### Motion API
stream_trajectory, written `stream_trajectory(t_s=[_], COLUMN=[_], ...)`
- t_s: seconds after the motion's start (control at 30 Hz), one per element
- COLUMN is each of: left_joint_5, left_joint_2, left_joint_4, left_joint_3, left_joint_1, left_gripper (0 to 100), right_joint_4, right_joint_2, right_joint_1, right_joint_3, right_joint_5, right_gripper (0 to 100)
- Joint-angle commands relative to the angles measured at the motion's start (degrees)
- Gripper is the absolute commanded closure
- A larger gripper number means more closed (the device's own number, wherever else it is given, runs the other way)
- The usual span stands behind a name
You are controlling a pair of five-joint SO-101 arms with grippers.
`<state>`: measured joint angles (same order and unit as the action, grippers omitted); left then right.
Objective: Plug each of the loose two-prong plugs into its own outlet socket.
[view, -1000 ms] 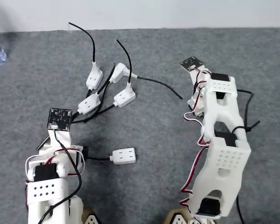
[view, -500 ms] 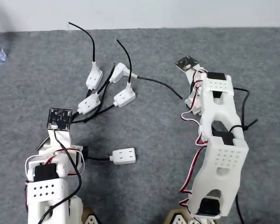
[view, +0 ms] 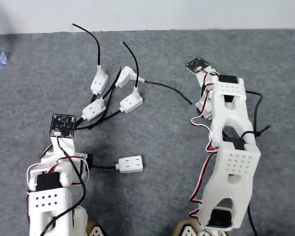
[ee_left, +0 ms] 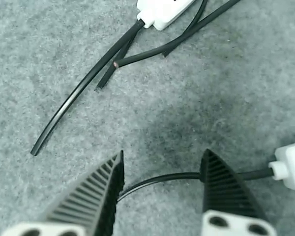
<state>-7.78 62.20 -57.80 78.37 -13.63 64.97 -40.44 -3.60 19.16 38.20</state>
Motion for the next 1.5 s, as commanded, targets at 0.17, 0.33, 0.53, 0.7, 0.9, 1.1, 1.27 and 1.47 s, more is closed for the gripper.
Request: stream_trajectory(t_s=[0.17,0.33,0.53,0.7,0.9,1.1,1.27,1.47], left_joint_5=[0.7,0.7,0.8,0.5,0.8,9.8,13.6,17.1], left_joint_2=[0.8,0.8,0.9,0.9,0.9,1.0,7.7,26.5], left_joint_4=[4.0,5.8,6.3,8.7,9.1,8.7,6.1,-0.6], left_joint_3=[1.3,2.9,2.6,2.3,-1.5,-2.9,-3.8,-3.0], left_joint_1=[0.4,0.2,0.6,1.9,2.0,5.4,14.6,25.9], left_gripper=[77,77,77,77,77,77,77,77], right_joint_4=[16.4,28.4,38.0,37.8,37.8,34.4,28.5,21.8], right_joint_2=[16.2,23.4,30.5,41.8,57.6,65.7,66.8,66.2], right_joint_1=[3.6,6.1,12.3,20.4,31.5,33.8,32.7,29.6], right_joint_3=[4.1,3.1,2.0,-5.1,-17.1,-28.6,-36.7,-37.9], right_joint_5=[1.4,1.6,-0.8,3.4,12.4,15.4,18.5,20.3], right_gripper=[98.9,98.9,99.0,99.0,99.0,99.0,99.0,99.0])
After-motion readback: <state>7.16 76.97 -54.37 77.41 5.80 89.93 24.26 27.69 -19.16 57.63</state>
